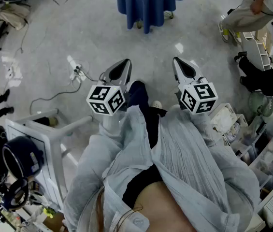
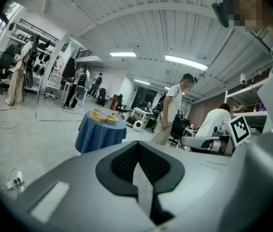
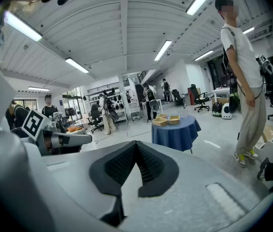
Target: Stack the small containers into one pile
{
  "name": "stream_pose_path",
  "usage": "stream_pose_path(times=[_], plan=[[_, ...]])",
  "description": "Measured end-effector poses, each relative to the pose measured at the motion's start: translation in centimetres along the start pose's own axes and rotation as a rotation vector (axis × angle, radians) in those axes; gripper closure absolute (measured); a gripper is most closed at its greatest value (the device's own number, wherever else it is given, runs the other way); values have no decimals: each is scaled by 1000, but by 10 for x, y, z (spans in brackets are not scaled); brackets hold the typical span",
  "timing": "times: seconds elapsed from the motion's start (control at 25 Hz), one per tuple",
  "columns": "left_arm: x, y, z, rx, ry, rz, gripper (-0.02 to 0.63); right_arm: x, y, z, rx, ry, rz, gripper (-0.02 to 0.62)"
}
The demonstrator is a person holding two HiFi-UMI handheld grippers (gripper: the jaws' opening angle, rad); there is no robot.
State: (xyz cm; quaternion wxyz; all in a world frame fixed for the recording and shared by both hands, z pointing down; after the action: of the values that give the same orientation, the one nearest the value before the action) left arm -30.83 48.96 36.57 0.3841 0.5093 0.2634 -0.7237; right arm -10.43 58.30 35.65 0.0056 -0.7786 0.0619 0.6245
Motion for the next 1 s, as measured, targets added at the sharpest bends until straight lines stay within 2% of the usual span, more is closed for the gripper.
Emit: stream_pose_path(times=[0.12,0.48,0.72,0.76,0.88,0.92,1.0], plan=[[-2,-7,-2,9,-2,8,594,1,-7,2,-16,21,-26,594],[-20,-23,-11,19,-26,27,594,-15,-24,0,-36,38,1,594],[-17,-8,-9,12,-21,25,594,-11,-18,-12,-58,12,-9,592],[-16,-3,-8,6,-16,26,594,-10,-14,-15,-62,14,-9,565],[-14,12,-1,-4,-9,39,594,-9,-1,-22,-70,21,0,428],[-13,17,1,-7,-10,42,594,-8,3,-25,-72,18,4,401],[-11,29,8,-8,-14,42,594,-7,14,-30,-72,13,12,390]])
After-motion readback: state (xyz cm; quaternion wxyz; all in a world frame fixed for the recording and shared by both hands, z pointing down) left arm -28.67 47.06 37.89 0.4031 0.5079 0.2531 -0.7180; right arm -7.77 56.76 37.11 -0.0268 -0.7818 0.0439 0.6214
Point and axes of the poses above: the fingertips, and each gripper's own axes: y forward along the fingers, z to its left, x out of its top, the point moved 6 cm from there along -y, backward along the fingers, and after that the axes turned 14 degrees about -z, right-handed, at the moved point
